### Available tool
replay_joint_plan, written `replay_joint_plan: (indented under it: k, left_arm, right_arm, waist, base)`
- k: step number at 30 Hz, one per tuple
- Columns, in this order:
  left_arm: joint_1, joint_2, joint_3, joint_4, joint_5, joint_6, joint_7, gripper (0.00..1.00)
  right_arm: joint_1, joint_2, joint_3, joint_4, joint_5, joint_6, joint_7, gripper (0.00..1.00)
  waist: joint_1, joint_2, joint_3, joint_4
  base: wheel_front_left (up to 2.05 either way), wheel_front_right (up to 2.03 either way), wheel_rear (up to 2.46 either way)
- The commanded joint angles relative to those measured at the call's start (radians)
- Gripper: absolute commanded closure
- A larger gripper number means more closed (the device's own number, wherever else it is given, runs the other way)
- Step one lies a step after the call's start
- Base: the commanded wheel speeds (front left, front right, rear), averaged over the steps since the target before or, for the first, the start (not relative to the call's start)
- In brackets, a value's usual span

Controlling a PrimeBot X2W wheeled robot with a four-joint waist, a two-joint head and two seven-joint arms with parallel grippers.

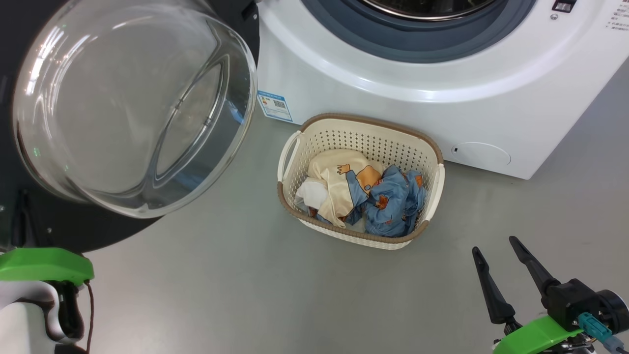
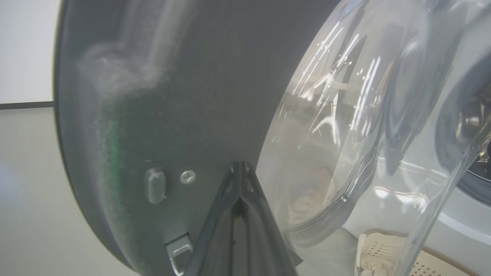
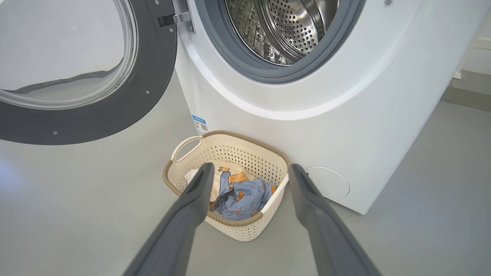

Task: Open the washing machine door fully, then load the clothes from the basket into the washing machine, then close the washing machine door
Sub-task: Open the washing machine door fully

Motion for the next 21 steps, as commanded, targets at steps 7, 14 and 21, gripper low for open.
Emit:
replay_joint_plan:
  k: [7,14,21]
  left_arm:
    - [0.006,0.018,0.046,-0.088,0.042,-0.023,-0.006,1.00]
    - [0.070,-0.015,0.042,-0.193,0.062,-0.050,-0.006,1.00]
    - [0.130,-0.034,0.011,-0.318,0.062,-0.072,-0.006,1.00]
  right_arm:
    - [-0.018,0.016,0.016,-0.005,-0.005,0.001,-0.014,0.00]
    - [-0.010,0.040,0.011,0.024,0.004,0.001,-0.025,0.00]
    - [0.002,0.061,0.017,0.053,0.013,0.001,-0.031,0.00]
  waist:
    - [0.0000,-0.0001,-0.032,-0.008]
    - [0.0000,-0.0001,-0.077,-0.028]
    - [0.0000,-0.0001,-0.118,-0.057]
  base:
    - [0.00,0.00,0.00]
    - [0.00,0.00,0.00]
    - [0.00,0.00,0.00]
